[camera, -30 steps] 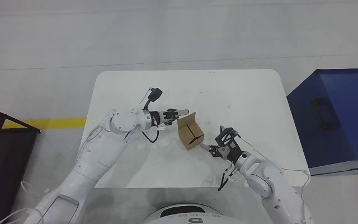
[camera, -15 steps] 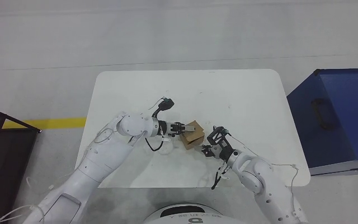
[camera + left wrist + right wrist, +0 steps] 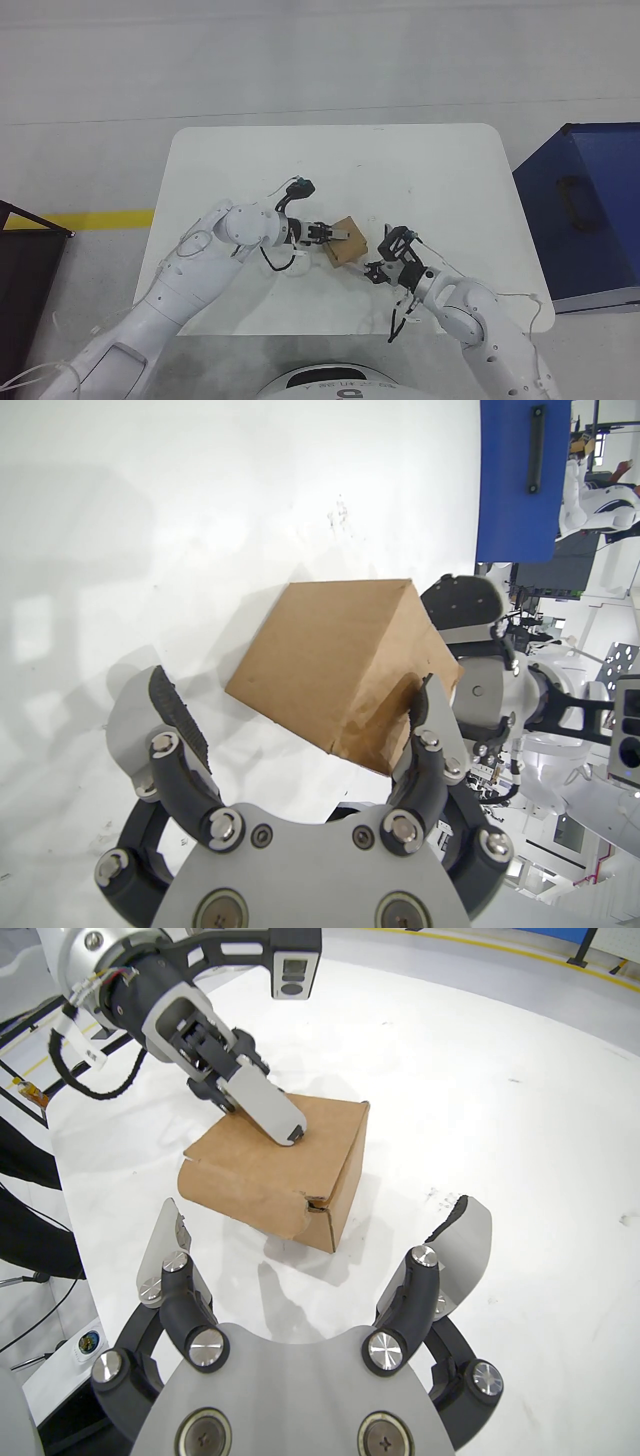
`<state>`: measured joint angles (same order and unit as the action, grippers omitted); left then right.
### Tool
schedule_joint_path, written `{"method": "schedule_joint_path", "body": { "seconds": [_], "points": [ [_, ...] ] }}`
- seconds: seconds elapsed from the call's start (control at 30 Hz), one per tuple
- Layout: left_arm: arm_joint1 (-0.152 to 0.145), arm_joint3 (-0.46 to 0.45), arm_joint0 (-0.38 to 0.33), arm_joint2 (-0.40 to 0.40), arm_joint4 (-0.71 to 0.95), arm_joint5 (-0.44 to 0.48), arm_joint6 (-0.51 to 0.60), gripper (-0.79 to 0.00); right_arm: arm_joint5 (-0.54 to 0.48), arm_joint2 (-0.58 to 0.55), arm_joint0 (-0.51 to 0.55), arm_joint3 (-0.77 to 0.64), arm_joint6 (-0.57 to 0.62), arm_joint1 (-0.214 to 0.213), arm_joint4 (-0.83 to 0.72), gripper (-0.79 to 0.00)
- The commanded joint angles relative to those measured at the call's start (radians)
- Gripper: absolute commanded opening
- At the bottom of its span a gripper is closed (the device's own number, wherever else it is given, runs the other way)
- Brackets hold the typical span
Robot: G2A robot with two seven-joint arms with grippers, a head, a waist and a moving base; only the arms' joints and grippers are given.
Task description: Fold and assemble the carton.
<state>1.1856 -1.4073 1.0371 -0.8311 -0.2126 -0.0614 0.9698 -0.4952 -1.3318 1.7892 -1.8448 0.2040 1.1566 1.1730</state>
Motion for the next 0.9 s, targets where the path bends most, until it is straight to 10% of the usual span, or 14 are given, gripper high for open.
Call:
{"method": "schedule_joint_path", "body": {
  "seconds": [0.0,0.33,0.67,0.87],
  "points": [
    [-0.001,0.001,-0.001,0.002,-0.012,-0.005,0.005,0.0,-0.004,0.001,-0.004,0.01,-0.003,-0.001,-0.001,-0.003],
    [0.0,-0.001,0.001,0.011,-0.029,-0.015,0.022,0.0,0.016,0.056,-0.063,0.061,0.024,0.002,0.032,-0.012],
    [-0.001,-0.004,-0.003,0.015,-0.04,-0.023,0.047,0.0,0.037,0.067,-0.088,0.095,0.019,0.0,0.047,-0.354],
    [-0.001,-0.005,-0.003,0.014,-0.04,-0.021,0.049,0.0,0.046,0.038,-0.063,0.069,0.022,-0.008,0.062,-0.4]
  ]
}}
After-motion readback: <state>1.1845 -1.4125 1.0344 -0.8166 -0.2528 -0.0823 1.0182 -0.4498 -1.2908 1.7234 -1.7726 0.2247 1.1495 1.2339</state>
